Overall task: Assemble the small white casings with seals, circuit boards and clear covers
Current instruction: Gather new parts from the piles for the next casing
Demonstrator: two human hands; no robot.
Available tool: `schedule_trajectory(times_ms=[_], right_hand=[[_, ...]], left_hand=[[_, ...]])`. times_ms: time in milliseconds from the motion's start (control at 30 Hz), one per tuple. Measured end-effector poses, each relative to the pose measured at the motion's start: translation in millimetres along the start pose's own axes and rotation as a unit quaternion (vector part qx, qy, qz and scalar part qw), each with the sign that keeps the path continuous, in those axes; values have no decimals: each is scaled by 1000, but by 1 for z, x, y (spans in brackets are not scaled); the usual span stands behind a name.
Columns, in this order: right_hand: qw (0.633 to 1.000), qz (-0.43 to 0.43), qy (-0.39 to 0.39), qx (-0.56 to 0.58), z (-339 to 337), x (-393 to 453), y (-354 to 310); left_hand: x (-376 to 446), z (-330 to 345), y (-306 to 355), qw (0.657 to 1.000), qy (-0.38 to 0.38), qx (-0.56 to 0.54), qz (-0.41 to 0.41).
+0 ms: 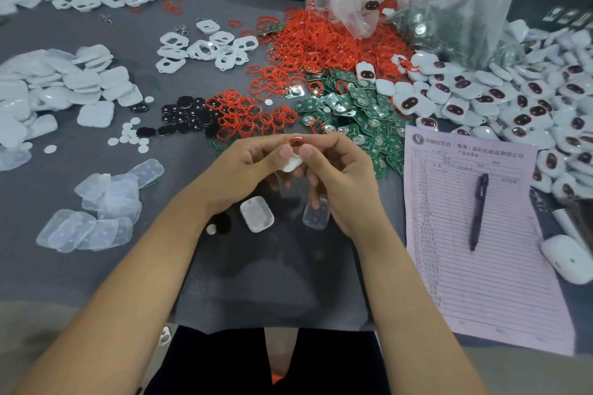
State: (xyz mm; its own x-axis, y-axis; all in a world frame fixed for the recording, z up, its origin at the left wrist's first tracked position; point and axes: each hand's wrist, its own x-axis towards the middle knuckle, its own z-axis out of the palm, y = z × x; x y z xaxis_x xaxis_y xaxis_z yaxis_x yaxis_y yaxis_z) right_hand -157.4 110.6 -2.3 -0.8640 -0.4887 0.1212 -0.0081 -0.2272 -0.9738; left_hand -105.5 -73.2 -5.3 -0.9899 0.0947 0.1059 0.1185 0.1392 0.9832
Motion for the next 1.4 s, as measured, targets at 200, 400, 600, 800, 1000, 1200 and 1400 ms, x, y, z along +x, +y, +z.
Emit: schedule_trajectory(times_ms=[200,400,600,800,1000,1200,1400], right_hand=[[1000,-4,2,3,1,0,1],[1000,-12,6,-19,2,-1,2],[999,-9,16,-37,4,-2,0],[999,-5,37,-25,6,-2,3],[999,-10,37,-19,7,-2,4],[999,-21,28,-26,8,-4,4],[999,-15,29,-32,7,-2,4]], left_hand=[[0,1,2,1000,7,-2,-1],[-1,-1,1,1000,8,-13,4],[0,0,-2,1000,27,13,1],[-1,1,1,1000,12,10,3],[-2,3,6,1000,19,23,3],[-3,5,6,998,51,22,14],[-2,6,1,995,81,52,8]])
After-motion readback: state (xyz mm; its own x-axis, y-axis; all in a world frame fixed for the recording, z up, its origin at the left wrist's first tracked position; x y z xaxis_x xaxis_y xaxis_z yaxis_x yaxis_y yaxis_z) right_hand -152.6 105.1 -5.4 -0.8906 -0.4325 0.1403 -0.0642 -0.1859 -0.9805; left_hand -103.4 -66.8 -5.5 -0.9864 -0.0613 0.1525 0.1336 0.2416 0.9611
